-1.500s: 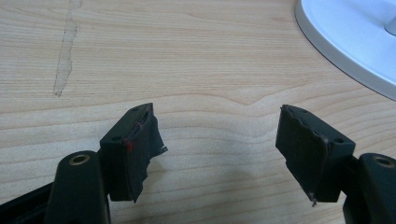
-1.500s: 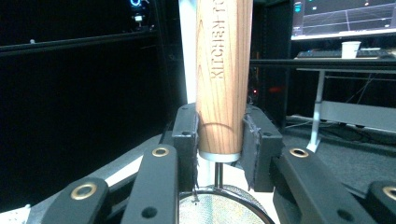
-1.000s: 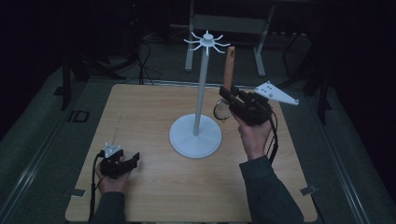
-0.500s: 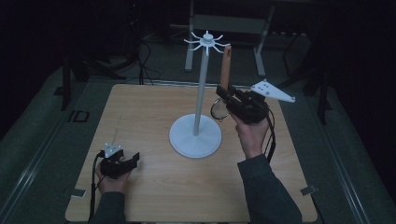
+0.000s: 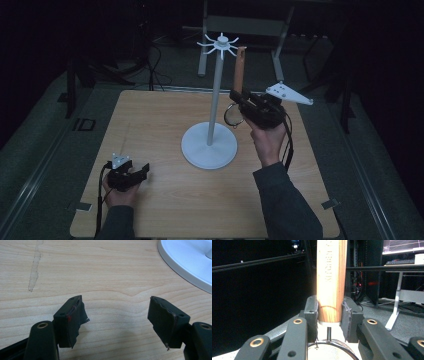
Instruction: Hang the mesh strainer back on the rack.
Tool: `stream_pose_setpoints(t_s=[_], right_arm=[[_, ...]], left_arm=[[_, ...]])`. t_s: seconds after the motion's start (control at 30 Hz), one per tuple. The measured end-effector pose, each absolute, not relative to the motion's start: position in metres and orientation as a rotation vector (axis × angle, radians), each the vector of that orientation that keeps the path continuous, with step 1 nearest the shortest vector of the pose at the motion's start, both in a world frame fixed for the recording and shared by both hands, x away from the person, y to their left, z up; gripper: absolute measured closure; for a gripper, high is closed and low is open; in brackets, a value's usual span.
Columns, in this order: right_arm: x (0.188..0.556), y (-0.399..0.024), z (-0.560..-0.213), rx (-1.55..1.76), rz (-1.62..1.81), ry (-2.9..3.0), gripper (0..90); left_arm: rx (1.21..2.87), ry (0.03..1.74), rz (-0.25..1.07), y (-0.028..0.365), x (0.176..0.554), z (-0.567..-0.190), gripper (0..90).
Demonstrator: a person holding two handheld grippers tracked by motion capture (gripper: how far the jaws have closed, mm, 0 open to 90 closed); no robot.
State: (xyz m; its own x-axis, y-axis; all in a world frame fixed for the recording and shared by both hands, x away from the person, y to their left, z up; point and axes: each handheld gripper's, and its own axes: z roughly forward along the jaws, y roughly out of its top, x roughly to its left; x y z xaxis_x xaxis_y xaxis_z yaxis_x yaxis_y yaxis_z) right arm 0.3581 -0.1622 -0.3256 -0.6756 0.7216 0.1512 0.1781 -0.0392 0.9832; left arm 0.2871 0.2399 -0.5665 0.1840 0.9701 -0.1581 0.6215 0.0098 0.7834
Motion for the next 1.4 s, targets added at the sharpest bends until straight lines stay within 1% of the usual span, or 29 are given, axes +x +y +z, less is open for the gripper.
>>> stream_pose_setpoints(t_s=[0.6,1.4], right_arm=[[0.368,-0.153,-0.324,0.961,1.767,1.853,69.4],[0.377,-0.148,-0.333,0.967,1.76,1.899,68.8]], left_arm=[[1.696,1.521,0.575,0.24,0.287,-0.567,29.3],[1.697,1.521,0.575,0.24,0.287,-0.567,29.3]])
